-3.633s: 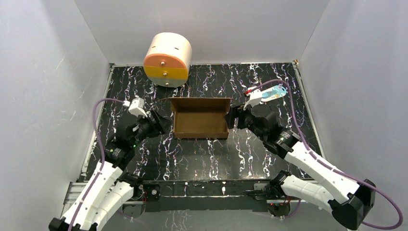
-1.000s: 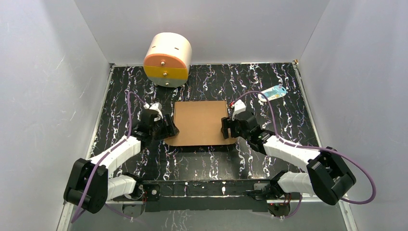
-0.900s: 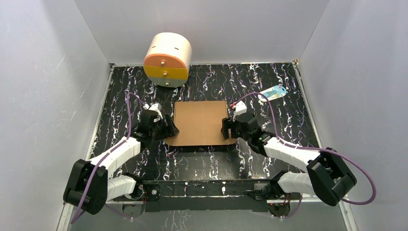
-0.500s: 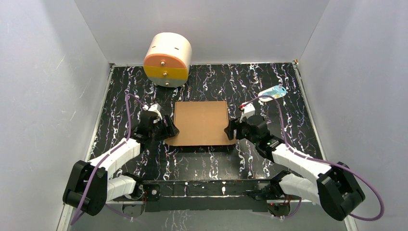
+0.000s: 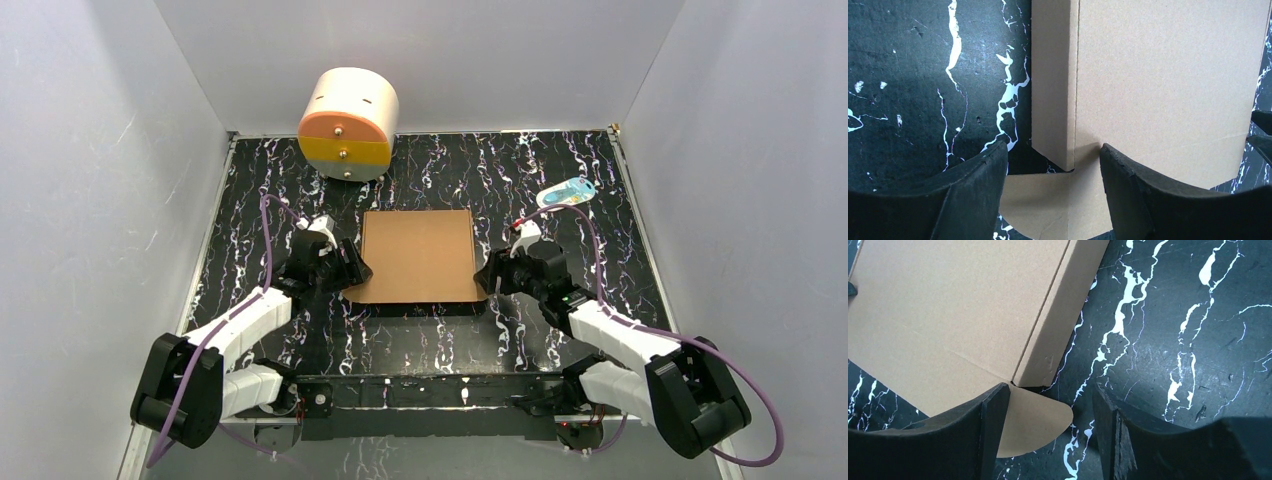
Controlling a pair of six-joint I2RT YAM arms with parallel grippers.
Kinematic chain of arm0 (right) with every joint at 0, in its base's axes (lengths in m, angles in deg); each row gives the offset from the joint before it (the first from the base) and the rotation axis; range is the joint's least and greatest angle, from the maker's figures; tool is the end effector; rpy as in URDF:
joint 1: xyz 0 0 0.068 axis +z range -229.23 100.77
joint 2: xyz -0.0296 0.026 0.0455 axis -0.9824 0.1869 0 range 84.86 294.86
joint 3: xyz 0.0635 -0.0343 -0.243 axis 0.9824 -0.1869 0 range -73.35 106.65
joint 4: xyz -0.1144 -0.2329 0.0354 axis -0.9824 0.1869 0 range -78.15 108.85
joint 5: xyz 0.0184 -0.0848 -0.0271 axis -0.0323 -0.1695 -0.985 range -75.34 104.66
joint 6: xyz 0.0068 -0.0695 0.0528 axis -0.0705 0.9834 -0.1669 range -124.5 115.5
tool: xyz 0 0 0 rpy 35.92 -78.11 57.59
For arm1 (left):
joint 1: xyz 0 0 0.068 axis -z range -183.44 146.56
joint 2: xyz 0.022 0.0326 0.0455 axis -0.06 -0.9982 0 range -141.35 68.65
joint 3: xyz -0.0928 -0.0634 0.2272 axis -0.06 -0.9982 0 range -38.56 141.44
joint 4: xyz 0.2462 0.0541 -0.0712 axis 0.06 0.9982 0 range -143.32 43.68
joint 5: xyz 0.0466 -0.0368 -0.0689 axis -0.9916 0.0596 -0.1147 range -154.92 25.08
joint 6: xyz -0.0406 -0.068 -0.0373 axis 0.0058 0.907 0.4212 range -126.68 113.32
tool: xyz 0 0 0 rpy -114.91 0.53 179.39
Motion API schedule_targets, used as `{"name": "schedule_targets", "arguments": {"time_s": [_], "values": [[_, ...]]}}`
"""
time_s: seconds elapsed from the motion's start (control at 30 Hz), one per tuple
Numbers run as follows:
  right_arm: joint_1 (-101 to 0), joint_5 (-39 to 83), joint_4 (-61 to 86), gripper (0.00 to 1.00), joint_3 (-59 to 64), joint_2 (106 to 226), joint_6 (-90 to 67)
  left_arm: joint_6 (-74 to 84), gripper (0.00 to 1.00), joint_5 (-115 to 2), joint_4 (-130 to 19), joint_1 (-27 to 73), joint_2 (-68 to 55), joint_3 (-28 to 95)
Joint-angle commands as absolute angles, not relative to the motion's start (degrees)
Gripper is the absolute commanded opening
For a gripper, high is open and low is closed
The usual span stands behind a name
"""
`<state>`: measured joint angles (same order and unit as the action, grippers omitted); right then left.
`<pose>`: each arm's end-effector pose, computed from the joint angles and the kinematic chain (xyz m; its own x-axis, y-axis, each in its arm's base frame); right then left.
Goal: Fold the paper box
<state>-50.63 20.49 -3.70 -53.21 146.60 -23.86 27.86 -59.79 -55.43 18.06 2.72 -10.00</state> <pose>0.2278 0.1332 0.1439 -0.5481 0.0768 -0.8329 -0.3971 0.8525 0.3399 0.2538 -0.1076 0.1475 -0.6879 -0.3360 -0.6433 0.0520 0.8613 -0.5054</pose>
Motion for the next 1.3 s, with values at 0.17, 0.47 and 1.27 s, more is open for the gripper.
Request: {"name": "schedule_targets", "arguments": {"time_s": [0.17,0.47,1.27], "values": [[-51.1,20.13,-4.03,0.68,-53.88,148.32,-24.54,27.4,0.64,-62.14,-53.03,18.36,2.2,-11.12],[-51.01,24.18,-1.15,0.68,-49.74,147.04,-21.0,28.23,0.67,-63.0,-52.9,18.41,5.24,-11.44],[-12.53,-5.69,10.99,0.83,-29.7,161.01,16.57,14.81,0.95,-76.91,-30.03,18.06,27.15,8.07]]}}
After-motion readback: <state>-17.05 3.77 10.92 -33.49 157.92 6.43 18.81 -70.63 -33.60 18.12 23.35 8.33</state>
